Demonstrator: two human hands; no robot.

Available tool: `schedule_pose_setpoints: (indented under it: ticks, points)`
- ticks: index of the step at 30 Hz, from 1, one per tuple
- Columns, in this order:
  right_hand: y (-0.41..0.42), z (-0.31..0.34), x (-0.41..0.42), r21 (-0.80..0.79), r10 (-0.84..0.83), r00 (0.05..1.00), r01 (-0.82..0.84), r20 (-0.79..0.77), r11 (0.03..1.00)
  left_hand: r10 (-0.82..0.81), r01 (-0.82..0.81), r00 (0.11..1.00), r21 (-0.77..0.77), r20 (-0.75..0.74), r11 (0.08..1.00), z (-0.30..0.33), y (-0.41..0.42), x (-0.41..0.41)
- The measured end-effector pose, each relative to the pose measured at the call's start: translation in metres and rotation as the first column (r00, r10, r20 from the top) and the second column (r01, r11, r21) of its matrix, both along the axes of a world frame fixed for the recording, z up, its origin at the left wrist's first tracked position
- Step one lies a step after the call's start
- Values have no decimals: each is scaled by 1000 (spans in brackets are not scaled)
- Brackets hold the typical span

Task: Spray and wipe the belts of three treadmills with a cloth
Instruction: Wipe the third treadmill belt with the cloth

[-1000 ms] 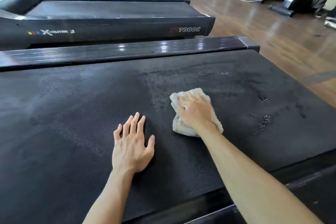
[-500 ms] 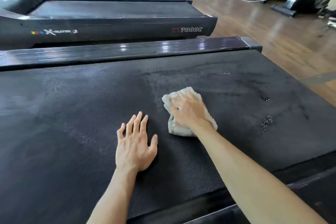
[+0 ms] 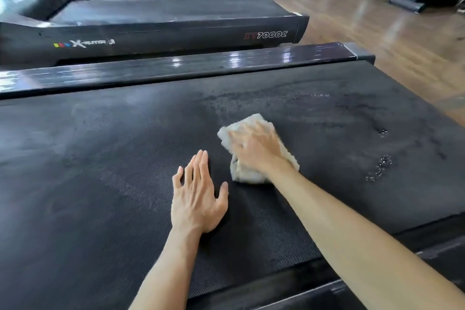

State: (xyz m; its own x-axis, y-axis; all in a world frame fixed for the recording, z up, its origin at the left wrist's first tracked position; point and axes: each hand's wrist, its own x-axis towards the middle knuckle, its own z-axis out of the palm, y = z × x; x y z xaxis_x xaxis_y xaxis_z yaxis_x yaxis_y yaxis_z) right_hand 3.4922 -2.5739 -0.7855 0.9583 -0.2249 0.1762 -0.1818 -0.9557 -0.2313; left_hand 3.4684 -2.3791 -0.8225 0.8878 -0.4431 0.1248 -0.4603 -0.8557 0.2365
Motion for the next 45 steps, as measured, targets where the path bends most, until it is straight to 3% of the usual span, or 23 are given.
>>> schedule_pose_setpoints:
  ticks: [3, 6, 9, 11, 14, 17, 20, 22, 25, 28, 30, 34, 38, 39, 42, 44, 45]
  points:
    - [-9, -29, -53, -2, 202, 976, -203, -84, 979, -1, 1, 1000, 13, -3, 1000, 0, 1, 0]
    - [-56, -33, -77, -38, 31, 996, -34, -79, 999, -3, 2, 1000, 16, 11, 1000, 1, 0, -1]
    - [-61, -18, -34, -39, -181, 983, 181, -8, 983, 3, -3, 1000, 10, 6, 1000, 0, 0, -1]
    - [-40, -9, 2, 17, -202, 979, 202, -13, 979, 1, -2, 1000, 13, 12, 1000, 0, -1, -1]
    - [0, -12, 16, -18, -7, 998, 6, -59, 1000, 6, -6, 1000, 20, 0, 1000, 1, 0, 0]
    - [-8, -24, -34, 19, 165, 982, -164, -92, 986, 14, -14, 1000, 0, 11, 1000, 1, -1, -1]
    - [-53, -17, -66, -29, 56, 993, -59, -100, 998, 5, -5, 1000, 3, 14, 1000, 3, -1, -2]
    - [-67, -12, -42, -52, -121, 990, 118, -74, 992, 2, -2, 1000, 2, 8, 1000, 3, 0, -2]
    - [-43, 0, 12, 96, -233, 971, 238, -58, 967, 2, -2, 1000, 13, 6, 1000, 4, -2, -2]
    - [0, -6, 13, 10, 34, 992, -33, -118, 999, 1, -1, 1000, 20, -8, 1000, 2, 0, 0]
    - [3, -10, -24, 45, 134, 980, -128, -146, 991, 1, -1, 1000, 15, -6, 1000, 2, 0, -1]
    - [-43, -9, -64, 52, -12, 990, 19, -139, 998, -4, 4, 1000, 3, -6, 1000, 4, 0, -3]
    - [-41, -4, 2, 12, -243, 970, 243, 4, 970, 5, -5, 1000, 8, -16, 1000, 5, -1, -3]
    - [-29, -4, 17, 34, -221, 975, 221, -9, 975, 7, -7, 1000, 6, -17, 1000, 5, -1, -3]
    - [5, -25, 10, -2, 54, 992, -54, -111, 999, -1, 2, 1000, 20, -24, 1000, 4, 0, -1]
    - [-2, -35, -27, -40, 70, 994, -73, -84, 997, 3, -3, 1000, 11, -13, 1000, 3, 1, -1]
    - [-14, -37, -46, -49, -2, 997, -1, -73, 999, 2, -2, 1000, 2, -5, 1000, 3, 0, -1]
